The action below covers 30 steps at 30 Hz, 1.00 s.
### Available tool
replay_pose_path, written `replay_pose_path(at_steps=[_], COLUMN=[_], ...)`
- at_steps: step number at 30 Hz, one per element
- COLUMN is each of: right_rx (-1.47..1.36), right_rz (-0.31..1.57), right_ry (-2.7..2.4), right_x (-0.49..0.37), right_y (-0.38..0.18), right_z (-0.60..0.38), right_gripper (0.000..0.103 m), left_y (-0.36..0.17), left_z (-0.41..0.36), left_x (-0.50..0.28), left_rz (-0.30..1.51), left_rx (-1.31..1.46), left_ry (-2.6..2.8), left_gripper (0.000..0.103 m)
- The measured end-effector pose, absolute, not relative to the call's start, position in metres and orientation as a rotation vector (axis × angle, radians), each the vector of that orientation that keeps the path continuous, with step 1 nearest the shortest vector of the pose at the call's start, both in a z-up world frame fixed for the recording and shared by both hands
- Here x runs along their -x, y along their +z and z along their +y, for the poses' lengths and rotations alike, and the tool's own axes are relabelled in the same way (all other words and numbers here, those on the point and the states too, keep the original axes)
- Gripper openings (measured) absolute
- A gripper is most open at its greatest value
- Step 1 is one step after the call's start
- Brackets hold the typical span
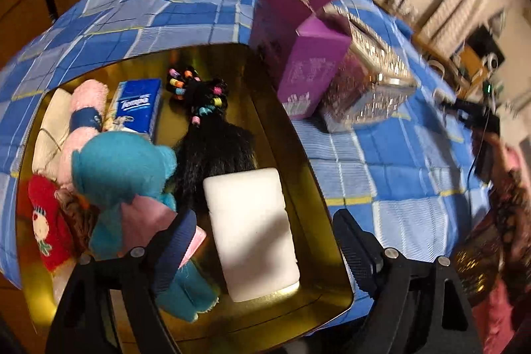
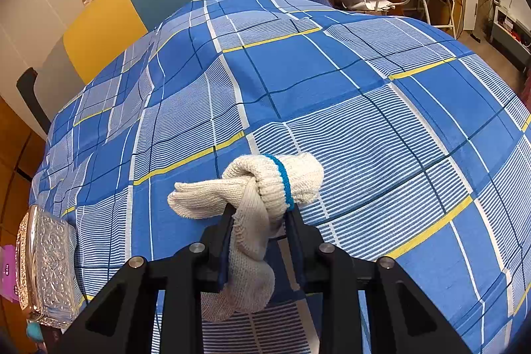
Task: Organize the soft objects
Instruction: 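Carry the white block into the gold tray and open the left gripper, then carry the white gloves into the gold tray and open the right gripper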
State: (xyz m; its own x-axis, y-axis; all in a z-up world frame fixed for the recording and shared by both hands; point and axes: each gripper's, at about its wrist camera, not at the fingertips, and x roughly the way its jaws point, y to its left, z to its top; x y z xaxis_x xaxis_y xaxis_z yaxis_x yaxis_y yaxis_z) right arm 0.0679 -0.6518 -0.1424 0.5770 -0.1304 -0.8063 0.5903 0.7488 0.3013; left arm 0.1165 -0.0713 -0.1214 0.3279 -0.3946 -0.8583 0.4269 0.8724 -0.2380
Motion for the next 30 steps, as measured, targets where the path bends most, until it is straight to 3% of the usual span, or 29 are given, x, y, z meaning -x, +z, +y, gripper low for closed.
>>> replay_pose_path(at_steps=[8,13,18,30], right_rx=[-0.609,-0.509,-0.472,-0.27], right_rz=[0.741,0.58,0.544,0.449], right_ry=[-0.446,-0.468,-0.444,-0.066], right_x=[-0.058,-0.043,-0.04,-0.04], right_y=[-0.125,-0.088,-0.051,0.061], right_z=[-0.654,-0.644,-0.629,-0.466], right_gripper=[0.029,0.029,0.029,0.029], left_y=[-0.094,-0.088,-0.085,-0.064], left_z=[-0.041,-0.022,-0.003,0.06], left_x=[-0.107,-0.101,-0.1,-0.107], left_rz=[0.949,0.899,0.85,0.738], left_rx=[0.03,0.011,0.033,0.188], left_ry=[-0.457,-0.416,-0.373,-0.288], left_gripper=[0.086,0.087,0.087,0.093])
